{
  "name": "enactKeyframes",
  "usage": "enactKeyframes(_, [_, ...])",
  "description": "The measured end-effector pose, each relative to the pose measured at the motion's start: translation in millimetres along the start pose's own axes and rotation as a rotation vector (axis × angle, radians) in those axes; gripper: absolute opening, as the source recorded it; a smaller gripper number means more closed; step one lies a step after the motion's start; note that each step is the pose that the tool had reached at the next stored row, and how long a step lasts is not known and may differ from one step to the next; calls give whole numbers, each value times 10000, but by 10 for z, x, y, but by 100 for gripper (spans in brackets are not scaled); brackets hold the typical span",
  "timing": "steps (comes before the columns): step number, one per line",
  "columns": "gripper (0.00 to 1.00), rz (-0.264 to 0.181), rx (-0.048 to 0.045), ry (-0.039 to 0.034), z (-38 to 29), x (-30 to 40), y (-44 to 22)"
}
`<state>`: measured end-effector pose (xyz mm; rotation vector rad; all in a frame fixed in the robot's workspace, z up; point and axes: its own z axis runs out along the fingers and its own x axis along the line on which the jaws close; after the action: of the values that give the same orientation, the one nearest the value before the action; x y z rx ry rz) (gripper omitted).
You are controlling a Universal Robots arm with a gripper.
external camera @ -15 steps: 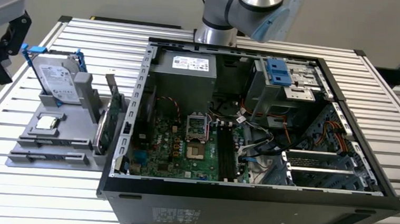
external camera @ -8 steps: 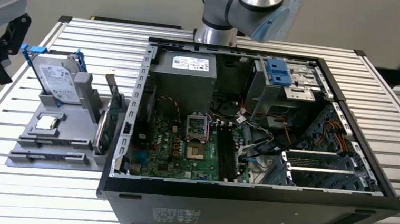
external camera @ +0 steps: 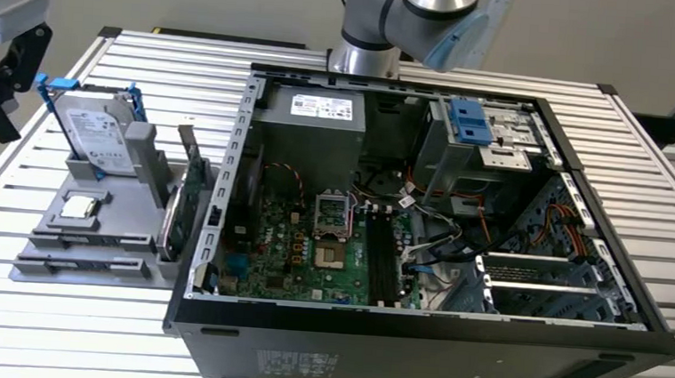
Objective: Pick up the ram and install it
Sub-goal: 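Pick up the ram and move it above insertion slot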
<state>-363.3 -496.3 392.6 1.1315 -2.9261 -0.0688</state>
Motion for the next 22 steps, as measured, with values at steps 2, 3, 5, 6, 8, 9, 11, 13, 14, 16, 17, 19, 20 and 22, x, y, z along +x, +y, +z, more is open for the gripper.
enactKeyframes(2, [0, -102, -1, 5, 0, 0, 0])
enactKeyframes(3, [0, -150, -1, 7, 0, 0, 0])
enactKeyframes(5, [0, -247, -1, 13, 0, 0, 0])
enactKeyframes(6, [0, -297, -1, 15, 0, 0, 0])
enactKeyframes(8, [0, -397, -1, 21, 0, 0, 0])
enactKeyframes(9, [0, -445, -1, 23, 0, 0, 0])
enactKeyframes(11, [0, -541, 0, 29, 0, 0, 0])
enactKeyframes(13, [0, -639, 0, 35, 0, 0, 0])
enactKeyframes(14, [0, -688, 1, 38, 0, 0, 0])
enactKeyframes(16, [0, -789, 1, 45, 0, 0, 0])
enactKeyframes(17, [0, -835, 2, 46, 0, 0, 0])
enactKeyframes(19, [0, -931, 2, 53, 0, 0, 0])
enactKeyframes(20, [0, -981, 3, 55, 0, 0, 0])
enactKeyframes(22, [0, -1077, 3, 60, 0, 0, -1])
